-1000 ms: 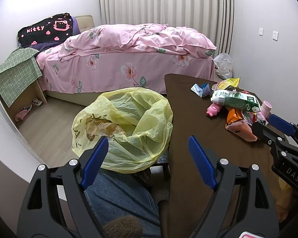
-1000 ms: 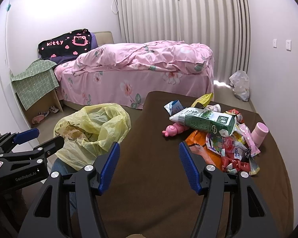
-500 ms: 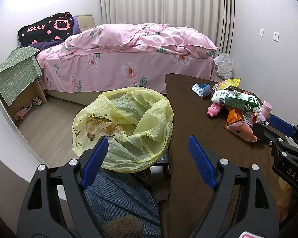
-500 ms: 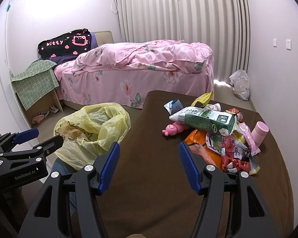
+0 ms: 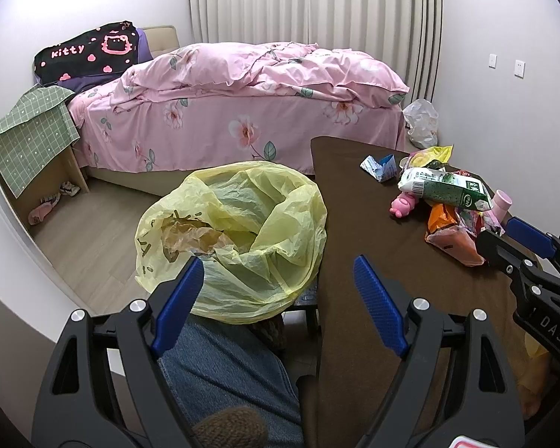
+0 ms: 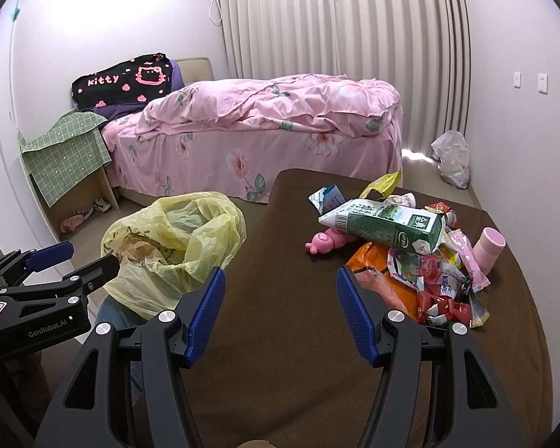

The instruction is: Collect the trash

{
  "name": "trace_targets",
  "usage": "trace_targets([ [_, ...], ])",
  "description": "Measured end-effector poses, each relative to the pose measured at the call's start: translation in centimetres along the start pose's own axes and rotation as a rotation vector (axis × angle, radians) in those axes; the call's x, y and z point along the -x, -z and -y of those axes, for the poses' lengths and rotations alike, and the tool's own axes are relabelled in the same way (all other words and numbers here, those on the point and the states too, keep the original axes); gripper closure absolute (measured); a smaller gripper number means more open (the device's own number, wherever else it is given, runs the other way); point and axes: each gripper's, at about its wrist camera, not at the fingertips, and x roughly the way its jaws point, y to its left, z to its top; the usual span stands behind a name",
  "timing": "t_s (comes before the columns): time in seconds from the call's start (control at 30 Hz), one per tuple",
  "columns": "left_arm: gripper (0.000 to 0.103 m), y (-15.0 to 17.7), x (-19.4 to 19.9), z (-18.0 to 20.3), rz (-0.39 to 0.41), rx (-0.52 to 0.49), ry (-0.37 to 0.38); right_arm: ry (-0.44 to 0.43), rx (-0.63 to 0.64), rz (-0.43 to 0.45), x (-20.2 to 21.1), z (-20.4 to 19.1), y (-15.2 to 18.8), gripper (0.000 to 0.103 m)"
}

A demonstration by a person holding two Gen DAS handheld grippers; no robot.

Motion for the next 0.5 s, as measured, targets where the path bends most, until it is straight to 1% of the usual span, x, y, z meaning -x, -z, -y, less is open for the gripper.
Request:
trace_targets([
  [0.5, 0.025, 0.00, -0.05, -0.18, -0.001, 0.003, -0.001, -0.001, -0.002, 0.012, 0.08, 0.09, 0.03, 0.044],
])
